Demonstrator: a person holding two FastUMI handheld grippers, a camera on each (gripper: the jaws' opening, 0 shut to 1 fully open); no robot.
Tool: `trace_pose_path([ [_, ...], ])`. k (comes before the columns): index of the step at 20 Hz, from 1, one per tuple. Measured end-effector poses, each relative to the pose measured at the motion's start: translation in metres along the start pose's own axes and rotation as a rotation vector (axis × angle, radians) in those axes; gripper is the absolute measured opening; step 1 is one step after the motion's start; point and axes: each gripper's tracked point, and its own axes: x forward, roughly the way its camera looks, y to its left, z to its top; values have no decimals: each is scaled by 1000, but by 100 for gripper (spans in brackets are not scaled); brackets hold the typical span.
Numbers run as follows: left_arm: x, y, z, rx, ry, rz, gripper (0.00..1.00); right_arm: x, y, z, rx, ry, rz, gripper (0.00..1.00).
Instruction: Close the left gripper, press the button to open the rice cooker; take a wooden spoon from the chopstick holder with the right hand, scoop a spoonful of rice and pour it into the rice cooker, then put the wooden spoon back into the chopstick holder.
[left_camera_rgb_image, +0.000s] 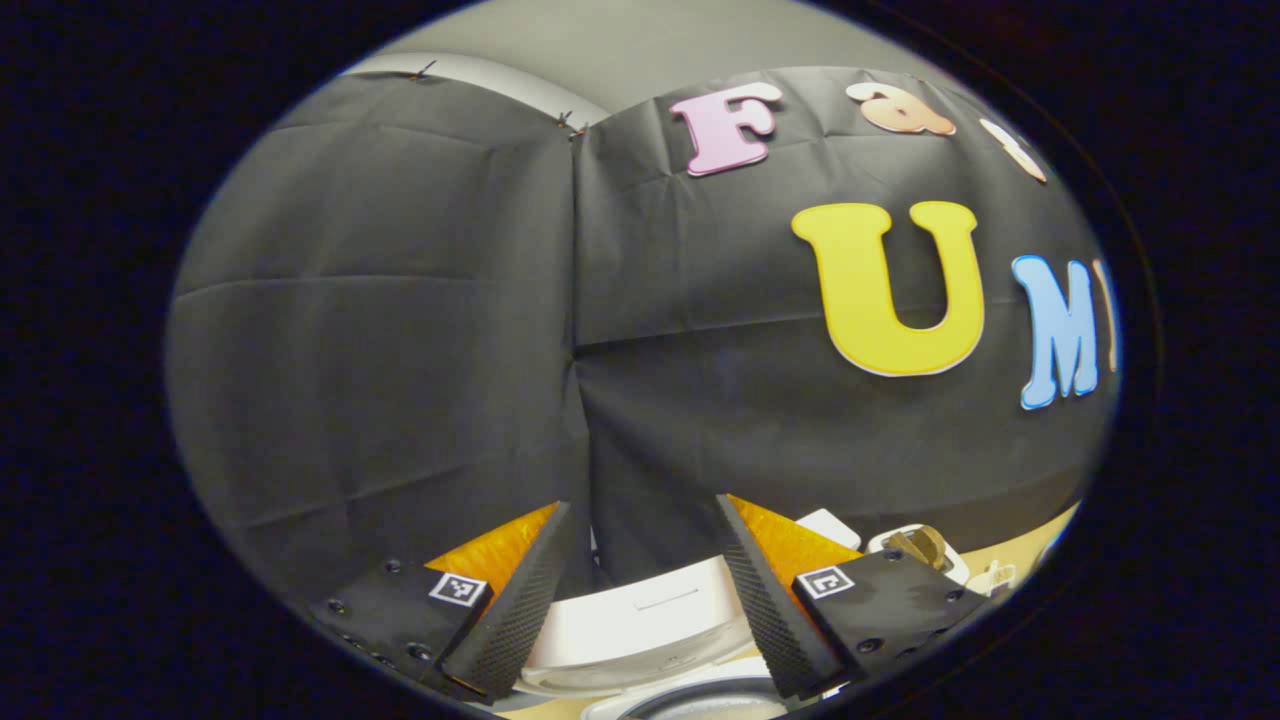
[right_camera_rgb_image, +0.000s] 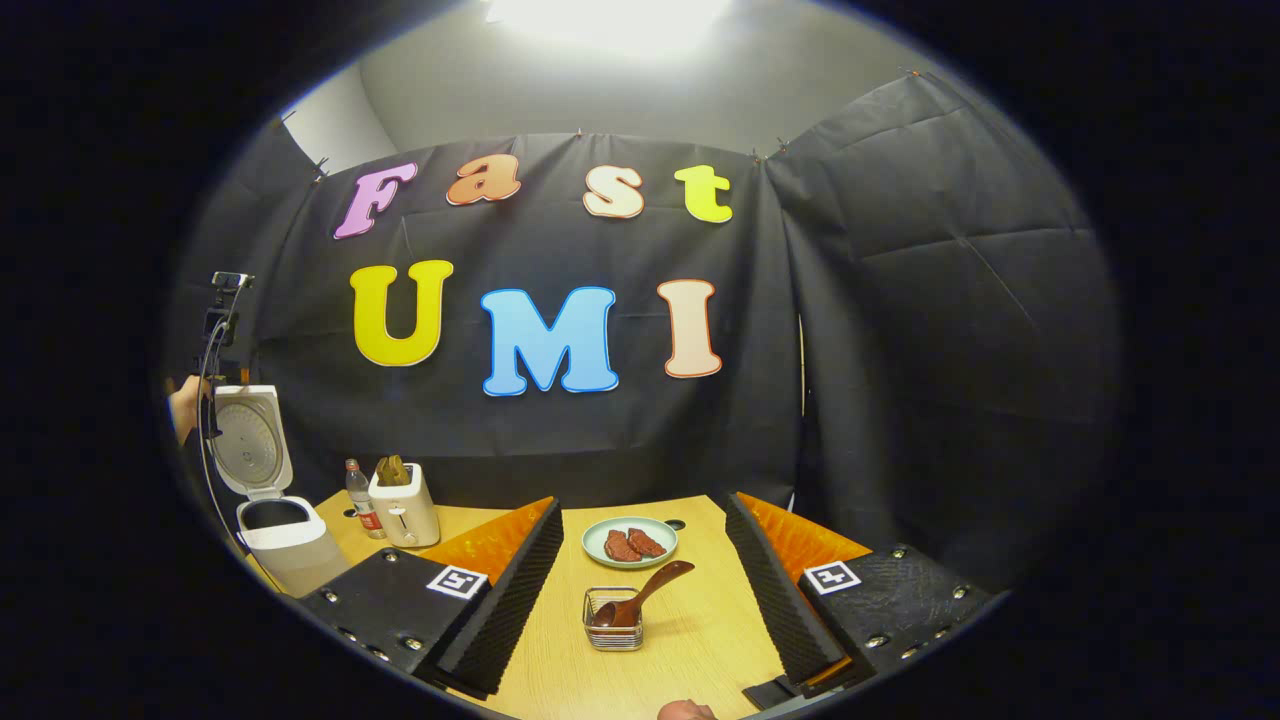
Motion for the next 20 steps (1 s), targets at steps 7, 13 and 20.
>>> trace_pose_path([
  [7, -7, 1, -17, -89, 62, 4, 97, 2, -5, 8, 31, -13, 33, 99],
  [13, -37, -12, -23, -99, 93, -15, 97, 6, -12, 5, 28, -6, 79, 99],
  [20, -76, -31, -37, -92, 90, -21, 97, 13, -28, 0, 16, 13, 114, 99],
])
